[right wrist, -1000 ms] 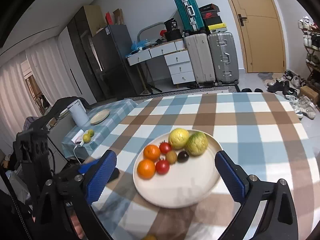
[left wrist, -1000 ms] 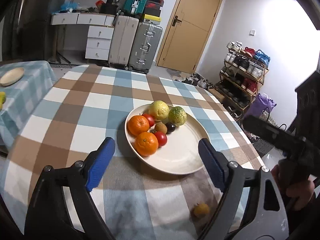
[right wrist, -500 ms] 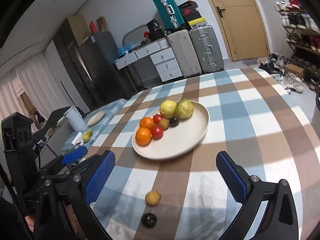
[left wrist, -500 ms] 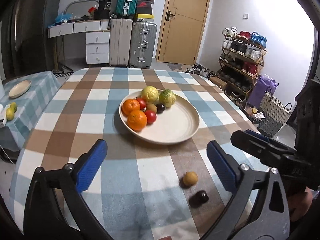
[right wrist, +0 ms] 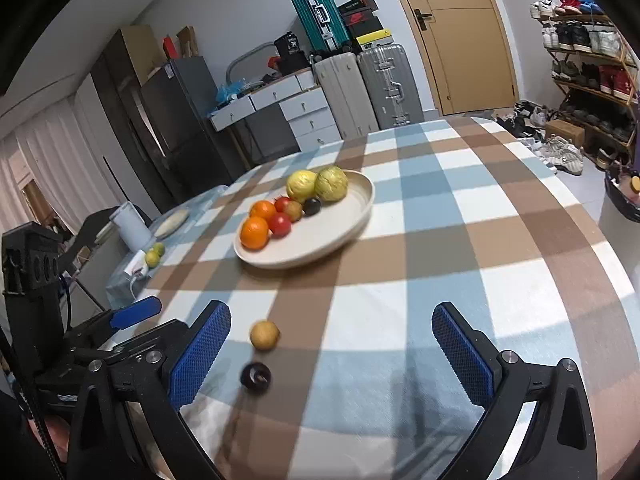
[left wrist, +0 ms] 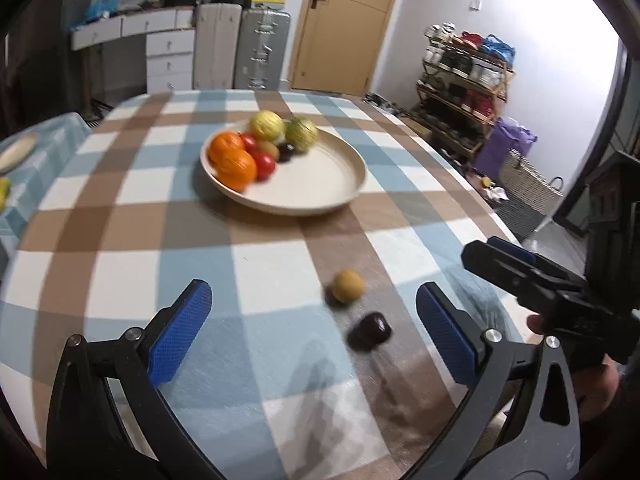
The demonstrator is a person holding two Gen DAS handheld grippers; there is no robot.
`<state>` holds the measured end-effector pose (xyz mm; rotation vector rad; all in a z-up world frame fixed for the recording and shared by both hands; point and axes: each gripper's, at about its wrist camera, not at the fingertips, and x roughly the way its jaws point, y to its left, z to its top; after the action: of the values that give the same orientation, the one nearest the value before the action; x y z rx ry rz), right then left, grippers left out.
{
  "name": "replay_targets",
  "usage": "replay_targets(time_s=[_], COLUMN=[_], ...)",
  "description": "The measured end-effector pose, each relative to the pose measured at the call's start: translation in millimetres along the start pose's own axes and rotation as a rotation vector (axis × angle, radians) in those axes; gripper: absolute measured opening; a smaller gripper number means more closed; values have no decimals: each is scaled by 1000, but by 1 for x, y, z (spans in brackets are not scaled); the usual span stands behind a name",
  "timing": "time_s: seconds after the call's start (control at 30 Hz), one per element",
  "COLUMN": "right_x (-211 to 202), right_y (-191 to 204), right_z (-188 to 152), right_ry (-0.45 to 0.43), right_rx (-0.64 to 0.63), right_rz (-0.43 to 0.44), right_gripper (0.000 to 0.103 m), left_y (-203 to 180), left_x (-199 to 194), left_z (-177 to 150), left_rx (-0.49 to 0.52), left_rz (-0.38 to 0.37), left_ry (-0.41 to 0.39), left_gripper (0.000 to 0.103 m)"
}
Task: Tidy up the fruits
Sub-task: 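Move both grippers toward the last tan fruit and dark plum, then grasp the dark plum with the left gripper while the right gripper grasps the tan fruit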
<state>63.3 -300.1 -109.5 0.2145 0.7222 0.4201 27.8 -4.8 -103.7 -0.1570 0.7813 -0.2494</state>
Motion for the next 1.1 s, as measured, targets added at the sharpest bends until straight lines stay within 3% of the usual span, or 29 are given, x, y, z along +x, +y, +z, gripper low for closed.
replay_targets(time_s=[0.43,0.47,0.53,0.57,0.63,0.73,0.77,1.1], right_x=[-4,-5,-6,-6,-5,-4,-3,-3], right_y=[-28,-29,-32,-32,-33,-31,-30,-28], right_z=[-27,-28,-28,-29,-29,-29,-29,-29], right_ry=[49,47,51,57,63,66,65,69], right_rx=[67,70,79,83,83,72,69,62], right_rz=[-15,-11,3,14,23,29,32,35], right_gripper=[103,103,103,103,103,103,103,103], left_y=[-26,-26,-28,-29,-32,-33,-32,-26], left_x=[30,31,33,34,38,40,42,36], left_z=[-16,-16,-15,-15,-16,-18,-18,-15], left_rx=[80,80,84,91,107,96,87,68], left_rz=[-21,-30,-62,-57,-69,-103,-117,-158], left_ry=[109,111,122,129,151,173,186,182], left_gripper=[100,98,73,67,44,25,21,21])
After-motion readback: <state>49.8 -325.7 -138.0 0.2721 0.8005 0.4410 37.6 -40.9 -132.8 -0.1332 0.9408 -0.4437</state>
